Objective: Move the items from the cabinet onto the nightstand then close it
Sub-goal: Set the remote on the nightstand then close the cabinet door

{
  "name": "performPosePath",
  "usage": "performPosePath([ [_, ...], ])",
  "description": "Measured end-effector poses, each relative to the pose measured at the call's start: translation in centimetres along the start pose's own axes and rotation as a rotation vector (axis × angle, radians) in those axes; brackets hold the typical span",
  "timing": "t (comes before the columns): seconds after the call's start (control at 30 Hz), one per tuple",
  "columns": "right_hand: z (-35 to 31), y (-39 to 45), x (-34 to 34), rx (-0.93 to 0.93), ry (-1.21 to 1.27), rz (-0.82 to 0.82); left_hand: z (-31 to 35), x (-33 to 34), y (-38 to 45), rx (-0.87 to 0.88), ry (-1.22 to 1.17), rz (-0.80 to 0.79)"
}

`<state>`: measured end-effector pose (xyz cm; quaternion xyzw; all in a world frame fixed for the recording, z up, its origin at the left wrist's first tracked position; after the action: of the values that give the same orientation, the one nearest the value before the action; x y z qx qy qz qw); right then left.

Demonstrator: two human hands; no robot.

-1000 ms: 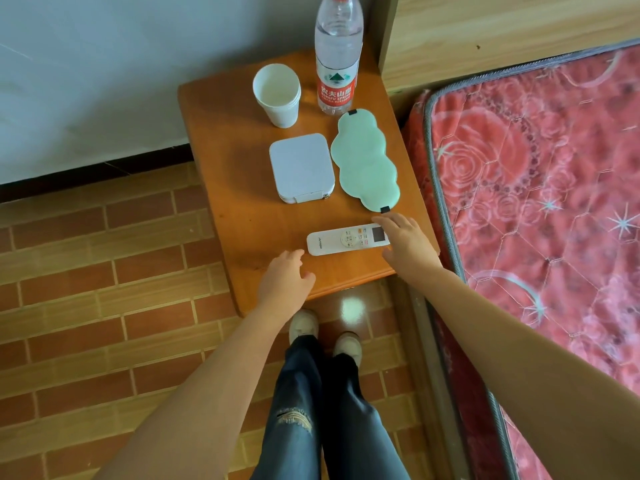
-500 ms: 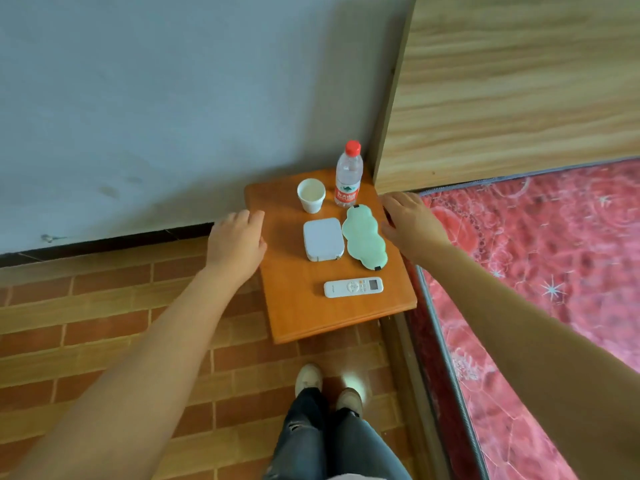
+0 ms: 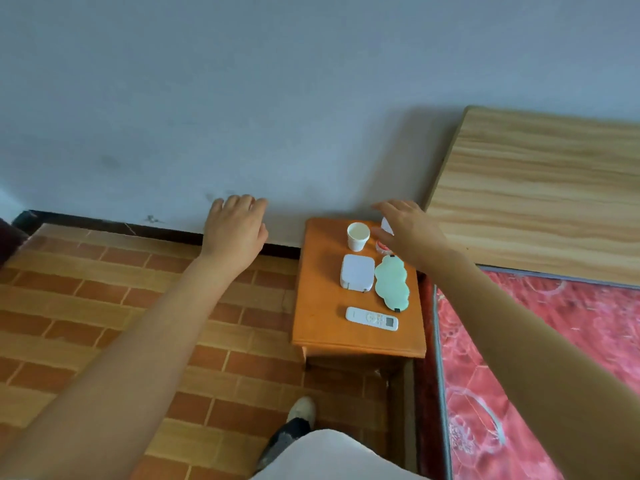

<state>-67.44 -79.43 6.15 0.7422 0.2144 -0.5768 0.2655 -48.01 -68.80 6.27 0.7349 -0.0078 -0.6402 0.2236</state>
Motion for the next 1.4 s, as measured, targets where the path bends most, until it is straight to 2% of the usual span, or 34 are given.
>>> performPosePath([
  [0.33,-16.3,-2.9,1.6,-0.455,0.146,0.001,-10.7,-7.5,-17.0,-0.45,0.184,-0.003],
  [0.63,-35.1,-12.4,2.0,-0.876,0.252,-0.057,-17.7,-14.3,-37.5,-0.868,0.323,-0.062],
  [0.83,-45.1,-22.3,2.5,-1.07,0.353,-0.158,-18.6,-19.7,-51.5,-1.139,0.42,-0.09],
  [1.0,-50.8,-30.8,2.6,-1.205,0.418,-0.176,-18.1,-23.0,-61.1,-1.318,0.486,-0.141],
  [1.4,-60.2,-43.3,2.4,-1.493,0.444,-0.217,-14.6,-27.2,-75.1,-1.708,0.471,-0.091],
])
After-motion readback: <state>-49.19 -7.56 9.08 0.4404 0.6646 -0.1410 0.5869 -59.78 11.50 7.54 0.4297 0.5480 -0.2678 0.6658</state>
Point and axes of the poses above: each hand's wrist, its own y-axis towards the middle knuckle, its own x-axis out of the palm, z = x × y, the point moved 10 cm from there along y, towards the middle knuckle, and after that the axes turned 11 degrees about z, right-handed, at the moved point
